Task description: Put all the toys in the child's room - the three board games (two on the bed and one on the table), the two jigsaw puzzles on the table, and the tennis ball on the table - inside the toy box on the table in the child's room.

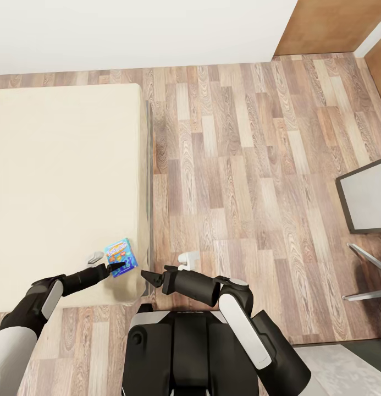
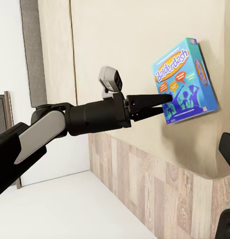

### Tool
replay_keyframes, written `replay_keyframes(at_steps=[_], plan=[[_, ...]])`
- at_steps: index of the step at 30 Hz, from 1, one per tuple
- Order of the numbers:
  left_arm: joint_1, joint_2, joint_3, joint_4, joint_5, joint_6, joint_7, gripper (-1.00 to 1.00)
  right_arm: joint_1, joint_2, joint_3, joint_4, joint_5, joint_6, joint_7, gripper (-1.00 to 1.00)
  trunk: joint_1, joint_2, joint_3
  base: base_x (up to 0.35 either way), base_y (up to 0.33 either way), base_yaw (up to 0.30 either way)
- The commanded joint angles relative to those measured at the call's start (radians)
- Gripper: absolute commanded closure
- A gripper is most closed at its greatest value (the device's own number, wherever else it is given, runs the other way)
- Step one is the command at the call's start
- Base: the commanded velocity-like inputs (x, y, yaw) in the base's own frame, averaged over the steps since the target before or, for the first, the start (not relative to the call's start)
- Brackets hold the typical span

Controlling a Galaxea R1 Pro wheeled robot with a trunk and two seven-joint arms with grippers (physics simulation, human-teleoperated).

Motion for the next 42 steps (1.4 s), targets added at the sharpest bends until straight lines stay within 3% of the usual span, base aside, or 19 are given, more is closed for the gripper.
replay_keyframes(at_steps=[1, 42], plan=[[0.000, 0.000, 0.001, 0.000, 0.004, 0.007, -0.002, -1.00, 0.000, 0.000, -0.001, 0.000, 0.001, 0.005, 0.003, -1.00, 0.001, -0.001, -0.001, 0.000, 0.000, 0.000], [0.000, 0.000, 0.002, 0.000, 0.005, 0.004, -0.015, -1.00, 0.000, 0.000, 0.000, 0.000, 0.001, 0.005, 0.003, -1.00, 0.001, -0.001, -0.001, 0.000, 0.000, 0.000]])
